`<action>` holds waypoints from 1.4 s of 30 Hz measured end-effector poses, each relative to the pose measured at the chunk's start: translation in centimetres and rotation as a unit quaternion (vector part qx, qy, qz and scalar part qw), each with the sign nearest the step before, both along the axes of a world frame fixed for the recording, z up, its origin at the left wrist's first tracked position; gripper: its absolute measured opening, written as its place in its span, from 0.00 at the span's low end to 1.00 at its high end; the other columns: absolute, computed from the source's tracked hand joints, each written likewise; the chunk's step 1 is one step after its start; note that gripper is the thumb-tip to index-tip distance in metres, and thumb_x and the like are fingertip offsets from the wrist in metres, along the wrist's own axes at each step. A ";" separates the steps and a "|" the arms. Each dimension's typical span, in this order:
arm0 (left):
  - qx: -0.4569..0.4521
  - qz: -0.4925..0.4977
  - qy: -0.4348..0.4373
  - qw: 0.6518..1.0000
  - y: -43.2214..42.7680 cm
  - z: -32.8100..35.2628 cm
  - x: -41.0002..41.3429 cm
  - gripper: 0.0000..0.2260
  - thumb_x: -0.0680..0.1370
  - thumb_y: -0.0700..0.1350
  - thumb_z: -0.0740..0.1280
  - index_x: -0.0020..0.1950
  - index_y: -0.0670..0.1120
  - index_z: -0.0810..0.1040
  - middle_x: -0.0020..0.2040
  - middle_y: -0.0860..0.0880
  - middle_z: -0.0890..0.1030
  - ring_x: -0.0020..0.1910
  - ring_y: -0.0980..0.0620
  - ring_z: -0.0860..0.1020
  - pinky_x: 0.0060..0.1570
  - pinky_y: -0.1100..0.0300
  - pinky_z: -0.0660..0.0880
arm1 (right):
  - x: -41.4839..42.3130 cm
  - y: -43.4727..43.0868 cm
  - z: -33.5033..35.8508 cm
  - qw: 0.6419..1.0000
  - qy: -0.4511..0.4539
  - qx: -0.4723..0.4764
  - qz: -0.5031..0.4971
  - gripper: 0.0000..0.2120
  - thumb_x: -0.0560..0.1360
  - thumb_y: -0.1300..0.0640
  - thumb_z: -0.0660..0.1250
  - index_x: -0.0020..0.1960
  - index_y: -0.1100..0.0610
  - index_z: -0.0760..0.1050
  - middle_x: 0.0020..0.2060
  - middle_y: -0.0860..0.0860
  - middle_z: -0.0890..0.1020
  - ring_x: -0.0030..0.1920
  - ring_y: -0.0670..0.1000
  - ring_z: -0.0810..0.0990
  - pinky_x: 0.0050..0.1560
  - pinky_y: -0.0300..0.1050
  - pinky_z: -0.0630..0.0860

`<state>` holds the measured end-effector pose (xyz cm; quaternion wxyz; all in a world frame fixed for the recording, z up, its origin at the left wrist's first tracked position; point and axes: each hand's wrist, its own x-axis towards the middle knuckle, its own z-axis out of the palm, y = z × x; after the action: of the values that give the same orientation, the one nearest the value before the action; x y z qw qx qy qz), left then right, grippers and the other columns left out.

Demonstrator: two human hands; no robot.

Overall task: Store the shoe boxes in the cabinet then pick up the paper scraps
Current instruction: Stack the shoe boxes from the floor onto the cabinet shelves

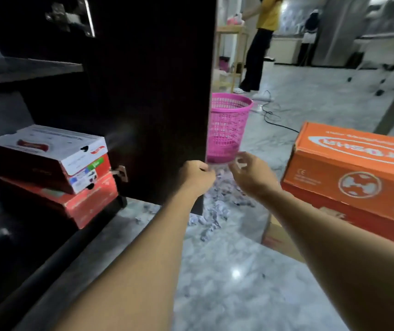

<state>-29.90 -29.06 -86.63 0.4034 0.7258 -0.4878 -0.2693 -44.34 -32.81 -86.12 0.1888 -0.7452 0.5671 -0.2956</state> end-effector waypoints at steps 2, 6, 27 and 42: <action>0.012 -0.052 0.002 0.999 -1.0 -0.4 -4.4 0.08 0.77 0.48 0.67 0.53 0.49 0.83 0.53 0.49 0.82 0.53 0.48 0.80 0.50 0.62 0.74 | -5.1 1.0 -0.2 0.998 0.012 0.004 -0.060 0.18 0.79 0.47 0.62 0.67 0.49 0.74 0.62 0.51 0.81 0.61 0.54 0.79 0.61 0.49 0.74; 0.061 -0.178 -0.087 0.978 -2.5 -2.6 -11.0 0.09 0.76 0.53 0.67 0.50 0.50 0.80 0.53 0.46 0.81 0.54 0.44 0.79 0.51 0.55 0.76 | -14.4 3.9 -2.6 0.988 0.041 0.034 -0.148 0.18 0.78 0.46 0.62 0.65 0.50 0.75 0.61 0.52 0.81 0.61 0.56 0.78 0.60 0.52 0.75; 0.128 -0.035 -0.030 0.991 -8.4 -20.6 -24.2 0.33 0.78 0.56 0.64 0.78 0.47 0.55 0.73 0.42 0.64 0.72 0.41 0.64 0.66 0.47 0.66 | -32.2 2.3 -21.5 0.924 -0.088 0.139 -0.346 0.32 0.74 0.41 0.65 0.73 0.54 0.64 0.65 0.54 0.70 0.66 0.56 0.71 0.63 0.53 0.73; 0.163 -0.072 0.020 0.984 -5.1 -20.5 -21.8 0.29 0.79 0.51 0.66 0.72 0.45 0.55 0.69 0.43 0.61 0.65 0.42 0.70 0.54 0.56 0.68 | -29.8 6.1 -21.8 0.888 -0.172 0.138 -0.403 0.32 0.75 0.44 0.70 0.73 0.54 0.65 0.67 0.51 0.74 0.66 0.52 0.74 0.63 0.47 0.70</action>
<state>-51.67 -34.19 -107.13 0.2692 0.7392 -0.4805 -0.3877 -74.19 -26.68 -107.88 0.2489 -0.3566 0.8120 -0.3891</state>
